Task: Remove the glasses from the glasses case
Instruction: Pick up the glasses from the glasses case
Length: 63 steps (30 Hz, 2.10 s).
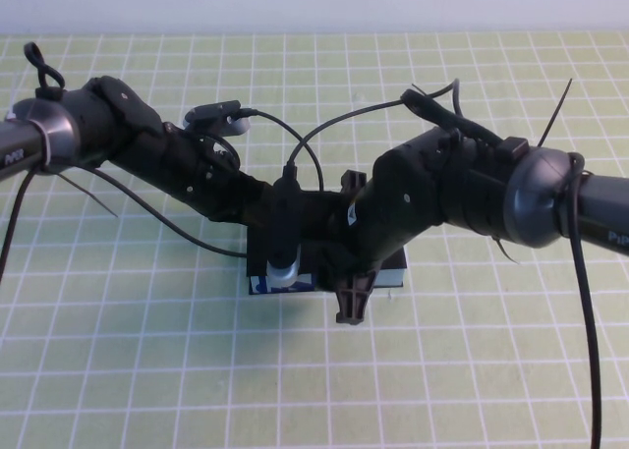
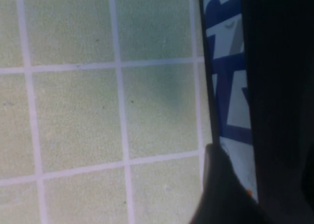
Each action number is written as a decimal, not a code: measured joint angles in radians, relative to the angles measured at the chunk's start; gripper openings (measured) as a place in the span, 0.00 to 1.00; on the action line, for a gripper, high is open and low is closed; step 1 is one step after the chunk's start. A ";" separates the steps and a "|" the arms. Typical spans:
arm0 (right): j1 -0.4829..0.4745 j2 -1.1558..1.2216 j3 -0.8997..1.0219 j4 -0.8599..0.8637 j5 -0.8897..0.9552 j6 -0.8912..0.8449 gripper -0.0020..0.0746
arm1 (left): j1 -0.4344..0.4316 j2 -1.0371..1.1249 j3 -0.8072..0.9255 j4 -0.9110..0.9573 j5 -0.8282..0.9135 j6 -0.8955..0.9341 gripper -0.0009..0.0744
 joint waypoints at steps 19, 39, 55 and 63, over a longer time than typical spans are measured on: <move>0.002 0.033 -0.013 -0.066 -0.037 0.023 0.17 | 0.000 0.000 -0.002 -0.010 0.011 0.000 0.01; 0.004 -0.067 -0.011 -0.265 -0.057 0.309 0.01 | 0.050 -0.158 0.001 -0.023 0.045 0.016 0.01; 0.003 -0.068 -0.010 -0.271 -0.121 0.339 0.01 | 0.067 -0.308 0.398 -0.359 0.045 0.592 0.01; -0.010 -0.068 -0.010 -0.241 -0.127 0.341 0.01 | 0.067 -0.203 0.400 -0.554 0.026 0.808 0.01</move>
